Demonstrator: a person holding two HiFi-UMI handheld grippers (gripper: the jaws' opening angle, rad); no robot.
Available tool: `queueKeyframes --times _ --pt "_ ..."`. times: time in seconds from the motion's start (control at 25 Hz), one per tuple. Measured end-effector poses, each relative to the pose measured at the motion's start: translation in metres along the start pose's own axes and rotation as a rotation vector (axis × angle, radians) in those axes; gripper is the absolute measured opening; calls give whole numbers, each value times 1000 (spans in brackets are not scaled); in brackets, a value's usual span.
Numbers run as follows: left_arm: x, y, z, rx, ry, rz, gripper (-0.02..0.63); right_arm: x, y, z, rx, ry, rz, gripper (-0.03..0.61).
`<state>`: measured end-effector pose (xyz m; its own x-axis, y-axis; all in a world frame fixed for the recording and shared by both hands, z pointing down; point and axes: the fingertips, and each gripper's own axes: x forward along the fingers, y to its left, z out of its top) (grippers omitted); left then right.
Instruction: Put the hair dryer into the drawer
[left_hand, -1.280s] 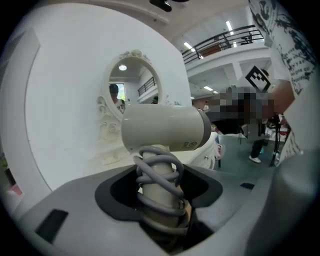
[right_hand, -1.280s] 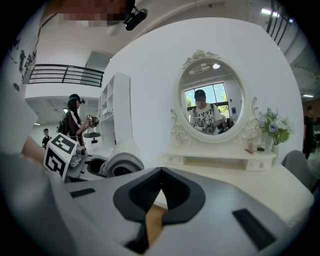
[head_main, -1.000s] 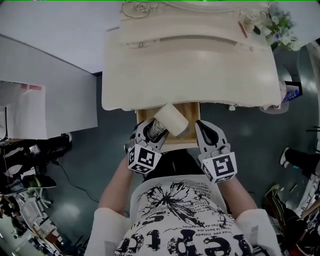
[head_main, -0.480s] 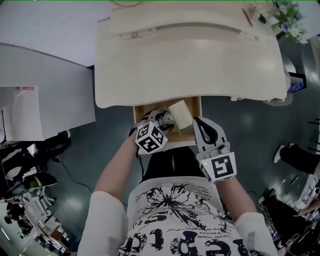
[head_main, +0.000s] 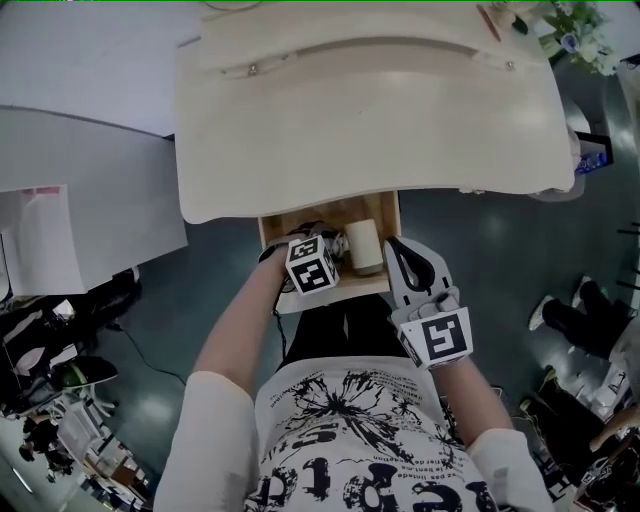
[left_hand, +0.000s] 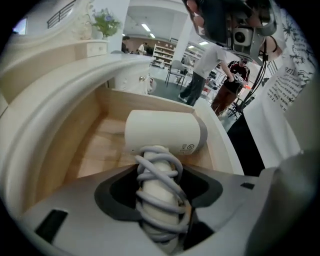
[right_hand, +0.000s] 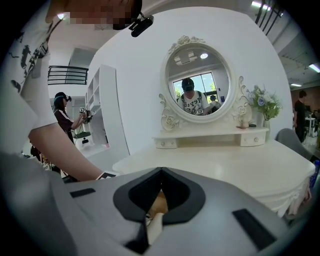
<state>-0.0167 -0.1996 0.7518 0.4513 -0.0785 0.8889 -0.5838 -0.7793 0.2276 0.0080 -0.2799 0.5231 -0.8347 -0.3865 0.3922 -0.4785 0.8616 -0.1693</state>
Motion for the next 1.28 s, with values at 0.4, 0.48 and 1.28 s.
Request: queueKeyframes --times 0.4,0.48,1.28 --pt "27 -4 -9 26 110 -26 252 -1 -2 -9 12 16 -31 12" --pt "33 -4 -14 19 139 -17 252 -3 -1 -11 13 22 -31 12" --pt "-79 22 52 -147 -266 260 28 -14 0 26 -4 -34 -37 12"
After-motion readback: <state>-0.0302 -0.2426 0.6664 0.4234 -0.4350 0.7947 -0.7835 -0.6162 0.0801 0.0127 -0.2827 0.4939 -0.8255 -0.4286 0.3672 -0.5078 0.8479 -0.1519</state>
